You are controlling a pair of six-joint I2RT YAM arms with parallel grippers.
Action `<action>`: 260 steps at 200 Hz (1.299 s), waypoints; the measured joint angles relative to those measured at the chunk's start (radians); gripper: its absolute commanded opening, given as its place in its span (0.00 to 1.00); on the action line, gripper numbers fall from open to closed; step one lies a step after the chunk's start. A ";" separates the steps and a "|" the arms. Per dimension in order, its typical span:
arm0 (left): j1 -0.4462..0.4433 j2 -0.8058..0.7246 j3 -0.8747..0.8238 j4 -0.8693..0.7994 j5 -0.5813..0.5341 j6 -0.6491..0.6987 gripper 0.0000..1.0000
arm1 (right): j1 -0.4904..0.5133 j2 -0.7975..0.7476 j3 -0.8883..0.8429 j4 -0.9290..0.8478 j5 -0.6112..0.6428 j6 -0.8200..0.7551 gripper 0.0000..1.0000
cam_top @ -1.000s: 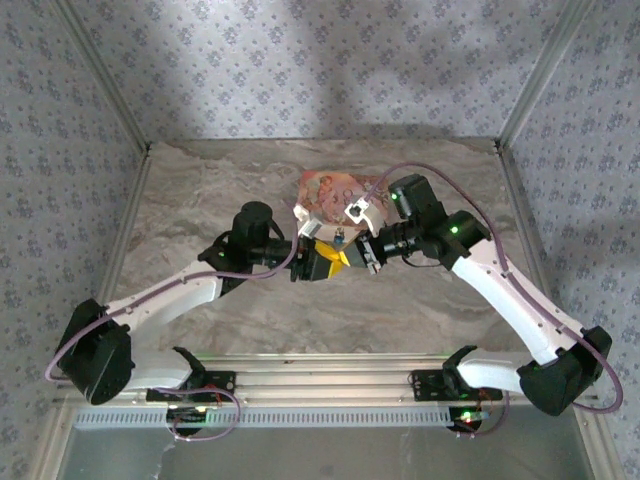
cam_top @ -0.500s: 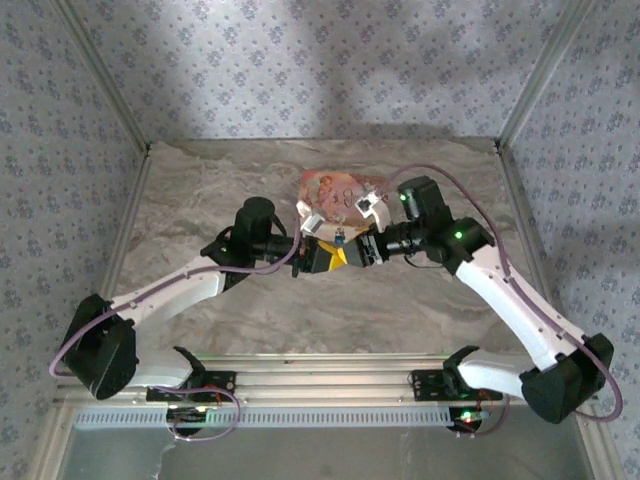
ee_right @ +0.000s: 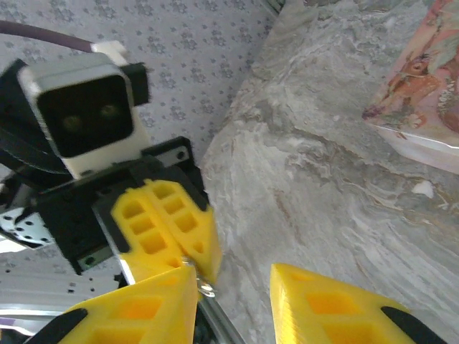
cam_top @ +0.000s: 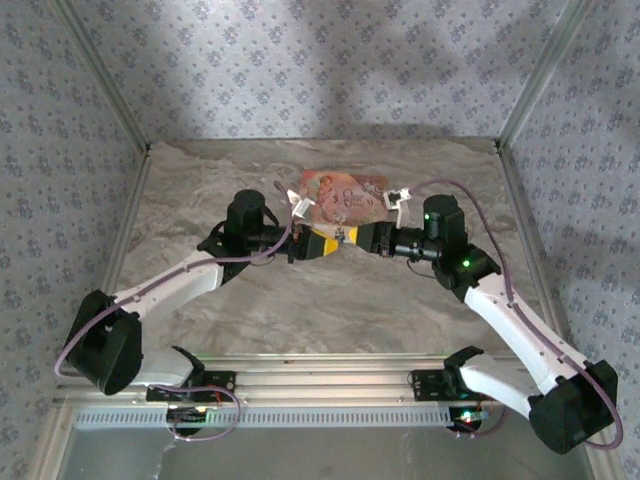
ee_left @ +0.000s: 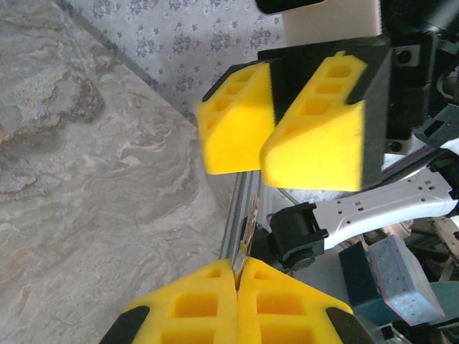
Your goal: Unlock the padlock with the key
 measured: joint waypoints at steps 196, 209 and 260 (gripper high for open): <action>0.001 0.046 0.051 0.085 -0.016 -0.174 0.00 | 0.027 0.018 0.013 0.143 0.071 0.091 0.18; 0.001 0.045 0.051 0.086 -0.016 -0.178 0.00 | 0.027 0.019 0.010 0.150 0.068 0.092 0.18; 0.001 0.030 0.051 0.088 -0.015 -0.181 0.00 | 0.027 0.019 -0.013 0.175 0.068 0.106 0.18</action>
